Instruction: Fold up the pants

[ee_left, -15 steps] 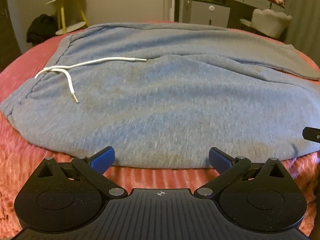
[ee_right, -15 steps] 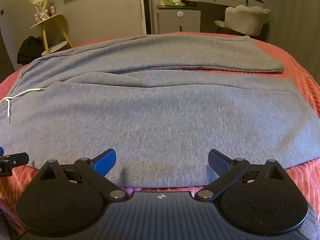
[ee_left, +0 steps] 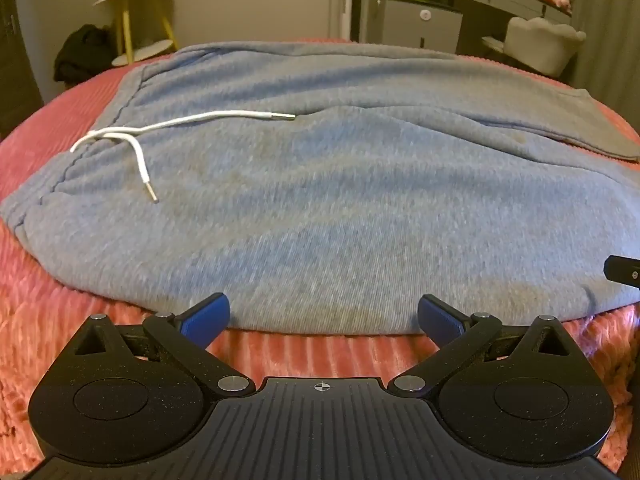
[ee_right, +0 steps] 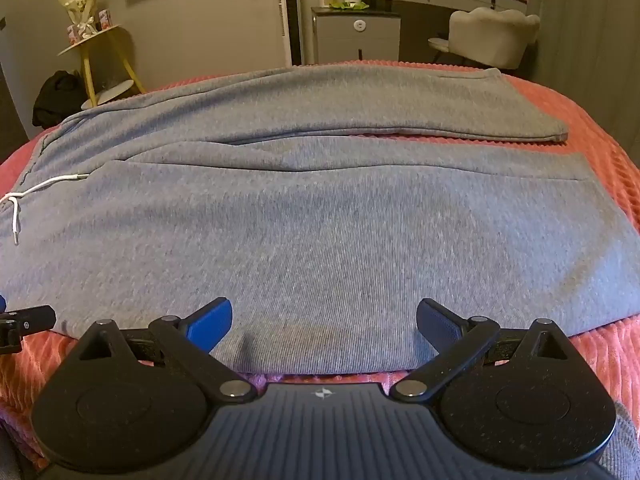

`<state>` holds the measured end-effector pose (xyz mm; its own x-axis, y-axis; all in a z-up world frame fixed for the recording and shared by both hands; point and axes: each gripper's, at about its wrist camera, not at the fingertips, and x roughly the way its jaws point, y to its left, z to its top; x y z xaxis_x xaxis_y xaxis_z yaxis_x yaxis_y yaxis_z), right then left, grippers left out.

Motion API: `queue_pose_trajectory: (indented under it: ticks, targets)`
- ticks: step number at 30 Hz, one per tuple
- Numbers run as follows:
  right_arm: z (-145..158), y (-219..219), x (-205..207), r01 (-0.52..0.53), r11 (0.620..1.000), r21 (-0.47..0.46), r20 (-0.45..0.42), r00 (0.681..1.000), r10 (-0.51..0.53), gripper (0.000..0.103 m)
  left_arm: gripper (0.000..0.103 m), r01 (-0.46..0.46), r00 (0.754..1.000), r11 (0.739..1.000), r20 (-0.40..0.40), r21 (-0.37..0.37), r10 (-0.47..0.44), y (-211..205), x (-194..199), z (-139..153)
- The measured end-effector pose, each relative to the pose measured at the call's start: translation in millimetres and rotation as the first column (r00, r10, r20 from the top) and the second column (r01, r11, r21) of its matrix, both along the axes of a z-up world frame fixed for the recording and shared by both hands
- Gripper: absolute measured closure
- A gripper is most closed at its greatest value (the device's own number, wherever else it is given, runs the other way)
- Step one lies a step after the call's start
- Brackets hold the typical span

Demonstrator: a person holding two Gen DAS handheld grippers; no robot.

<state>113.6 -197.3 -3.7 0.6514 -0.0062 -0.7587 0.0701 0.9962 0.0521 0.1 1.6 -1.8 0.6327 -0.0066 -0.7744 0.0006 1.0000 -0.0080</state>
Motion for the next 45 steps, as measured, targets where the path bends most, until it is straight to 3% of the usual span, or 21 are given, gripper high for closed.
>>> queue_pose_trajectory:
  ticks: [45]
  targets:
    - [-0.6, -2.1, -0.4, 0.002, 1.000, 0.010, -0.004, 1.000, -0.002, 0.004, 0.000, -0.007, 1.000, 1.000, -0.015, -0.001, 0.007, 1.9, -0.5, -4.2]
